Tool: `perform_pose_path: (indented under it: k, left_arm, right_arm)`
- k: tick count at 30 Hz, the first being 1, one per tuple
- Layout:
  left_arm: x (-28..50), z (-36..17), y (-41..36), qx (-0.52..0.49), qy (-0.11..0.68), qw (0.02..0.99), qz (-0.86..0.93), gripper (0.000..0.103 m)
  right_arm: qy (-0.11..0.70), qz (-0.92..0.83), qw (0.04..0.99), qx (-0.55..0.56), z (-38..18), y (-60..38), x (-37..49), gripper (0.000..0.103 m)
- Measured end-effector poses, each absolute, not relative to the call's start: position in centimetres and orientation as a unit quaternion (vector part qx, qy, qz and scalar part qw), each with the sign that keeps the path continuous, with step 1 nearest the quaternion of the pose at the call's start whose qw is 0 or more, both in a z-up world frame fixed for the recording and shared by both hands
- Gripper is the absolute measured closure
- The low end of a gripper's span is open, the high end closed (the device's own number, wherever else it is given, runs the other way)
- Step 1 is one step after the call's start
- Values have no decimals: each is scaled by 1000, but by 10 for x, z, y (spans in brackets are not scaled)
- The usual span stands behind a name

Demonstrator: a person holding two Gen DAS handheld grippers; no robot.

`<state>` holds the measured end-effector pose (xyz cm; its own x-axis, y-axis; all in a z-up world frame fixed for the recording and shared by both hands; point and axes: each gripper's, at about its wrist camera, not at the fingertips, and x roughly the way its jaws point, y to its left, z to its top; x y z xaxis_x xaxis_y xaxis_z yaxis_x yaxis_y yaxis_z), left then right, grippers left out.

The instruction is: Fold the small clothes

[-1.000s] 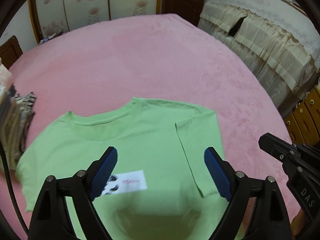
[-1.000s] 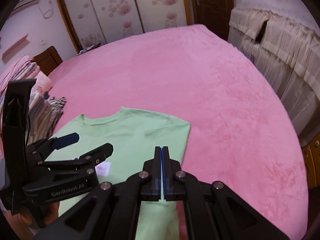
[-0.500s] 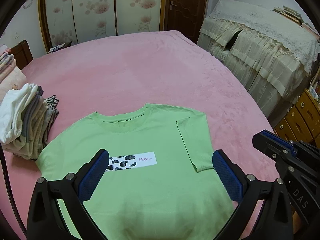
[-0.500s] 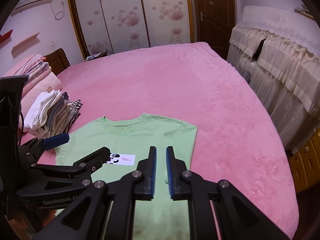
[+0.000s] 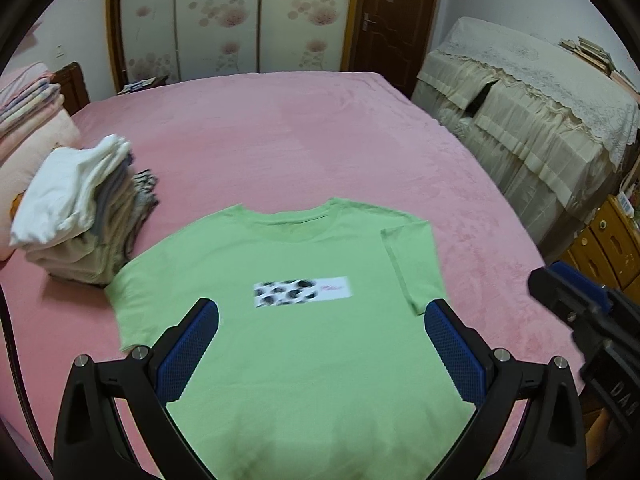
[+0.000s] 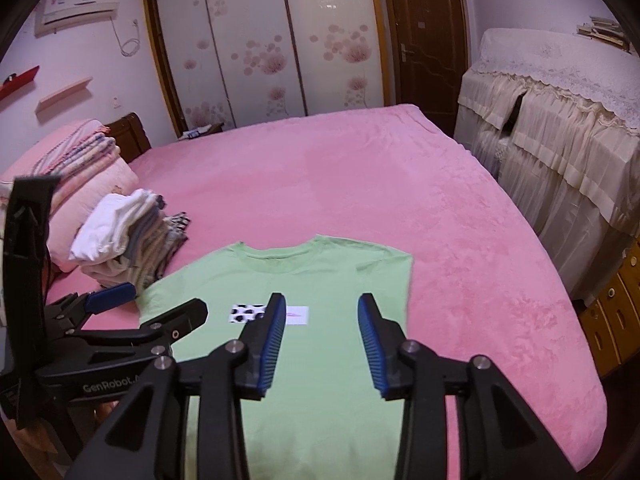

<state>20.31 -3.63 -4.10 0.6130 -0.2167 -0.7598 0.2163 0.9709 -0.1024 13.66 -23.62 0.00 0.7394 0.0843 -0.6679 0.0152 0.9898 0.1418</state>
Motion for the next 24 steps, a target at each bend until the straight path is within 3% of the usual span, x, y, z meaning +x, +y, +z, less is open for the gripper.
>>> perform_pose_path:
  k: [15,24]
  left_arm:
    - [186,-63,117,-27,404,914,5,1]
    - [209,-111,195,-62,420,904,43,1]
  right_arm:
    - [362,79,927,59,-15,-127,150,64]
    - [390,112,914,17,-58,-54,182,64]
